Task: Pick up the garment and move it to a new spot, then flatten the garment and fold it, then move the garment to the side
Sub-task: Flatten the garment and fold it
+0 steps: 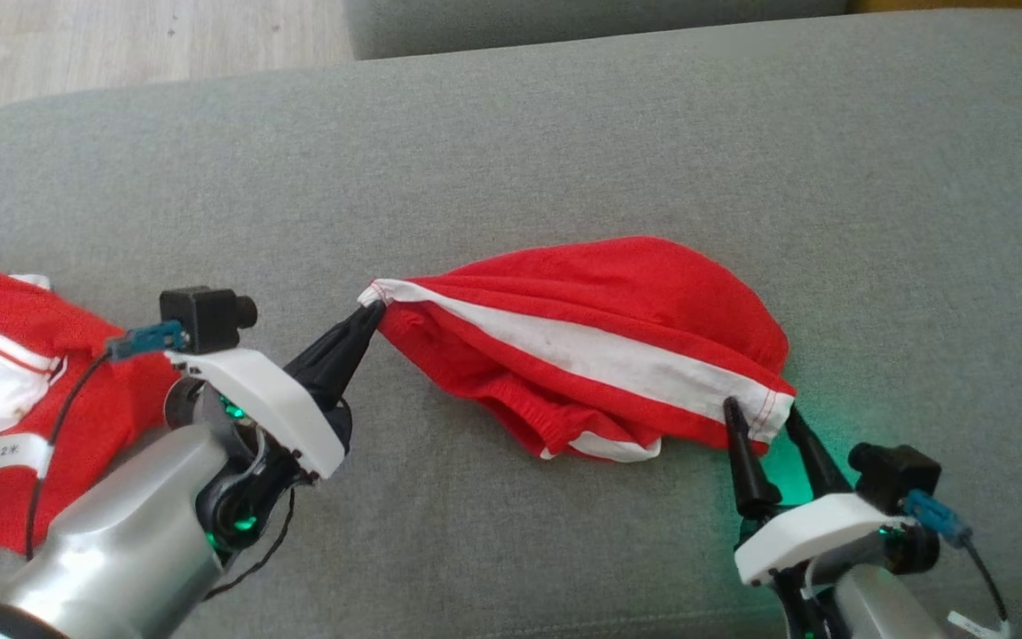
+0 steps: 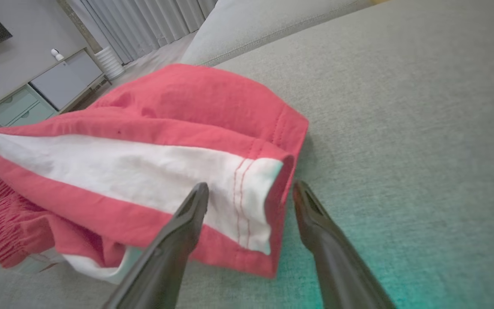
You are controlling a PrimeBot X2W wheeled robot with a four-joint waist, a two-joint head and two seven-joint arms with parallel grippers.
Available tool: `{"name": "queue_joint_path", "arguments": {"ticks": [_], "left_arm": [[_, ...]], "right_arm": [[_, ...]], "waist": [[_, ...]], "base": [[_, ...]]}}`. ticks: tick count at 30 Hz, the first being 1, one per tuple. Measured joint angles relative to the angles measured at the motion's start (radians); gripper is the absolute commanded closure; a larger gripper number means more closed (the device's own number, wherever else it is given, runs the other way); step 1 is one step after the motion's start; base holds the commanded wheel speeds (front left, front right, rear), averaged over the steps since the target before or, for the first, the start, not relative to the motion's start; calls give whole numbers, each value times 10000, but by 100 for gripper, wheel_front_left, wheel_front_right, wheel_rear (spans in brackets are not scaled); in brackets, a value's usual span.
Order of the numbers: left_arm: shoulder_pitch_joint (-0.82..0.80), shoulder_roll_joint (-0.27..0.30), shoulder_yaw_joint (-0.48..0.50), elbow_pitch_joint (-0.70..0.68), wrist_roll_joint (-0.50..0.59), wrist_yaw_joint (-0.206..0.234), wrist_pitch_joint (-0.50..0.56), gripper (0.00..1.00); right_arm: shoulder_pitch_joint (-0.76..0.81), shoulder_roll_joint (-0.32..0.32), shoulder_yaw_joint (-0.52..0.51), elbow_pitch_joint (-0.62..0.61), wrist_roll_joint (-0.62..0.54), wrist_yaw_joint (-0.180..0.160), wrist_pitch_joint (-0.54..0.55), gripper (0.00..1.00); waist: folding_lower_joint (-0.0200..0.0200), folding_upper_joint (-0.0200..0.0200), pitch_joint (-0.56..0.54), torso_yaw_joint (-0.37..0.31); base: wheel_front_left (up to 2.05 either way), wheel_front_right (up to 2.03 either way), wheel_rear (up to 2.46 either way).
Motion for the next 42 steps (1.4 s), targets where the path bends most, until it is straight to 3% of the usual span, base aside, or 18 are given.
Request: {"name": "queue_joint_path", "arguments": {"ticks": [1, 2, 4, 8, 15, 22, 23, 25, 30, 35, 42], "left_arm": [[0, -4, 0, 10, 6, -27, -2, 100], [0, -8, -2, 19, 17, -27, -21, 100], [0, -8, -6, 56, 19, -27, -44, 100], [-28, -4, -35, 100, 148, -27, -54, 100], [-1190, 295, 38, -102, 1369, -36, -221, 100], [-4709, 477, 357, -347, 3283, -40, -305, 100], [-5833, 314, 639, -142, 3668, -105, -318, 100], [-6747, -31, 1335, 157, 3862, -111, -330, 100], [-8176, -828, 3135, 366, 5229, -100, -391, 100], [-7964, -1220, 3860, 322, 5894, -102, -391, 100], [-5322, -1283, 3538, -775, 6086, -102, -391, 100]], "right_arm": [[-12, 0, 50, 44, 63, 0, 0, 6], [-22, 6, 94, 109, 128, 0, 0, 27], [-31, 2, 169, 157, 194, 0, 0, 100], [-53, 6, 100, -13, 165, 0, 0, 100], [-853, 6, -1124, -2059, -349, 0, 82, 100], [-5078, -784, -1879, -3112, -1271, 0, 1137, 100], [-6391, -1143, -1929, -3047, -1488, 0, 1289, 100], [-7484, -1411, -1923, -2890, -1659, 0, 1344, 100], [-9227, -1735, -1927, -2606, -2044, 0, 1129, 100], [-9486, -1818, -1885, -2529, -2044, 0, 817, 100], [-7907, -1841, -1684, -2420, -1770, 0, 479, 100]], "waist": [[0, 0, -9, 9], [0, 0, -16, 17], [0, 0, -28, 34], [0, 0, -54, 45], [-1, 0, 55, -143], [0, 0, 811, -422], [1, 0, 1151, -463], [2, 0, 1514, -490], [3, 0, 2398, -519], [3, 0, 2921, -515], [2, 0, 3388, -268]], "base": [[0, 0, 0], [0, 0, 0], [0, 0, 0], [0, 0, 0], [0, 0, 0], [0, 0, 0], [0, 0, 0], [0, 0, 0], [0, 0, 0], [0, 0, 0], [0, 0, 0]]}}
